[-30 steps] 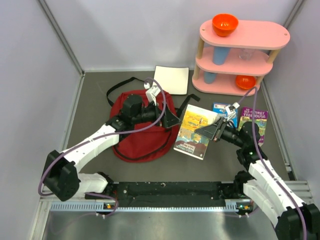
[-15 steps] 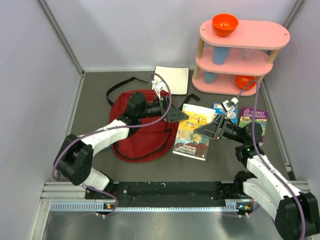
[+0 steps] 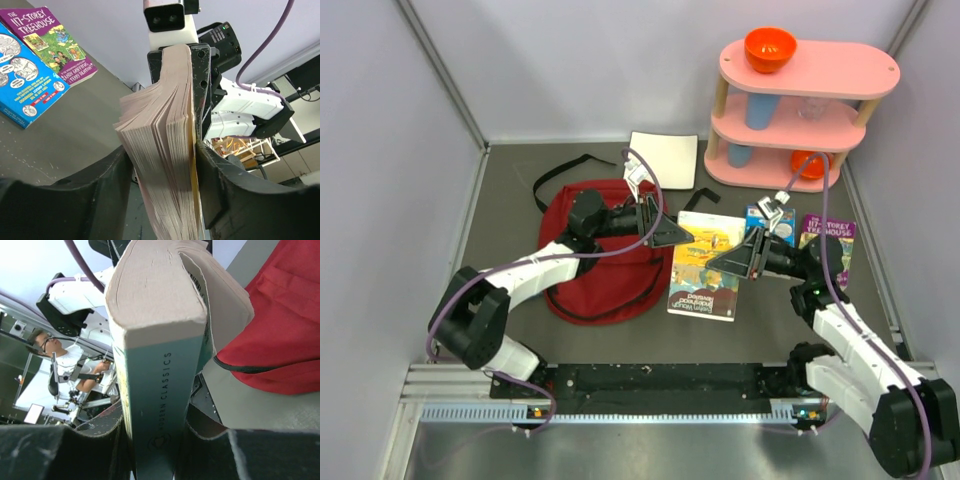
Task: Pack the student bag
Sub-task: Pick up the book from the center of the board.
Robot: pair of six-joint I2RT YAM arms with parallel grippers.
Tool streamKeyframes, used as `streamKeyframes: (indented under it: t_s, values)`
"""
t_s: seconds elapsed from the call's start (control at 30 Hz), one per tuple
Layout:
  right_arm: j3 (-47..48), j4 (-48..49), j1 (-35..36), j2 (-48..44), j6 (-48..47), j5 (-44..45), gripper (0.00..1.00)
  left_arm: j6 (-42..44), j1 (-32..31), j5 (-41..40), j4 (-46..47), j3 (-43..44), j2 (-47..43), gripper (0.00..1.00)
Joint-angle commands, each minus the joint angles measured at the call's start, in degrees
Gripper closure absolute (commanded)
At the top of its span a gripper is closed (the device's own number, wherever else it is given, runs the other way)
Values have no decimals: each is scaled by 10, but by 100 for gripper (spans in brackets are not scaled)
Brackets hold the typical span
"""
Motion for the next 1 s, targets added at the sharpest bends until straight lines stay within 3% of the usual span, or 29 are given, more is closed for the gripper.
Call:
streamKeyframes:
  t_s: [0.0,0.03,0.1,0.3,0.4,0.43,0.47,0.53,0.7,0.8,0.83,0.87,0.9,0.97]
  values:
    - [51,6,-3,6,-34,-8,93,-14,1,34,59,0,10,45]
    - [58,-9,-3,8,-51,-9,93,-15,1,37,60,3,11,36]
    - [66,-55,-4,9,-72,-10,93,-15,1,37,61,3,7,29]
    - [89,-102,-3,29,-121,-26,92,-10,-1,47,54,4,6,32]
    - [98,-120,-2,40,-138,-32,91,-11,-5,59,51,10,10,38]
    - [100,-120,-3,49,-140,-34,91,-10,-6,61,49,15,12,42]
    - [103,-121,-2,54,-141,-40,91,-13,-8,62,48,19,16,52]
    - [105,-115,-2,62,-145,-42,90,-13,-10,53,46,19,17,58]
    - [116,-142,-2,89,-175,-41,86,3,-10,52,18,28,20,99]
    - [124,-208,-2,80,-209,17,53,54,-8,9,-68,30,2,100]
    - [126,-254,-3,71,-219,41,33,69,-6,-7,-95,31,-7,100]
    - [129,-282,-2,62,-229,94,24,96,-2,-45,-146,30,-26,100]
    - [131,-307,-3,41,-250,124,6,106,2,-64,-167,28,-37,100]
    - [128,-361,-2,20,-262,201,1,123,16,-119,-218,21,-71,100]
